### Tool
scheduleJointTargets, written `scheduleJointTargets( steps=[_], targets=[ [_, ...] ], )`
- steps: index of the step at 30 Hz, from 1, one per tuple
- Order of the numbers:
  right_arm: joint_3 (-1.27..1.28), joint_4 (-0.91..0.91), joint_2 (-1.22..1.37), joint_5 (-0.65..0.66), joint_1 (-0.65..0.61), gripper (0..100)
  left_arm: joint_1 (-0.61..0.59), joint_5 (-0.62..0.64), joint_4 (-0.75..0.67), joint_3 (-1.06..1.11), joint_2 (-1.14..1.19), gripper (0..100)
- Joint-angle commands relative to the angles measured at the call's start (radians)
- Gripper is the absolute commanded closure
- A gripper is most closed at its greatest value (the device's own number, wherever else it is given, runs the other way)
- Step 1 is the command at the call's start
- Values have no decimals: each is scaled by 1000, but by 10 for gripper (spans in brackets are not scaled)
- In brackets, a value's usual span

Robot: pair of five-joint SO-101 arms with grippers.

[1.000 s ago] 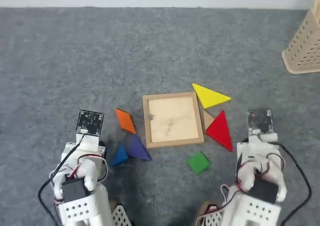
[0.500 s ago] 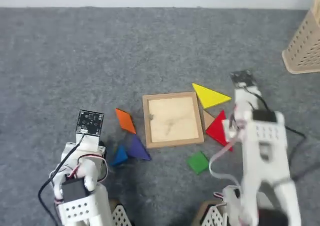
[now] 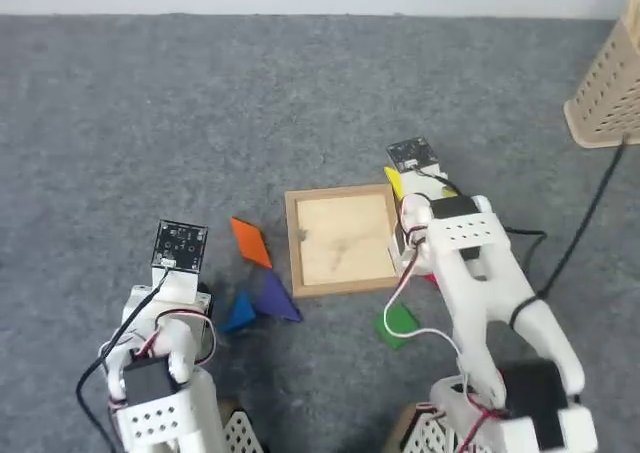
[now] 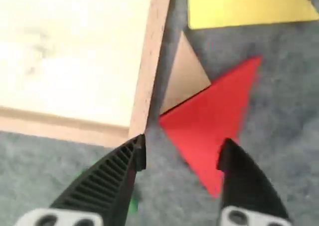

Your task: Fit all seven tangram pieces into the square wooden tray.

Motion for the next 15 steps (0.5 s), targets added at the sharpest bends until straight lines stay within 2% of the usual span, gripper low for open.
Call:
scheduleJointTargets(
  steps=[1, 15],
  targets=[
    [-43, -50, 27, -15, 15, 717, -5, -11, 2, -7, -20, 852],
    [-55, -162, 193, -31, 116, 720, -5, -11, 2, -7, -20, 852]
  ],
)
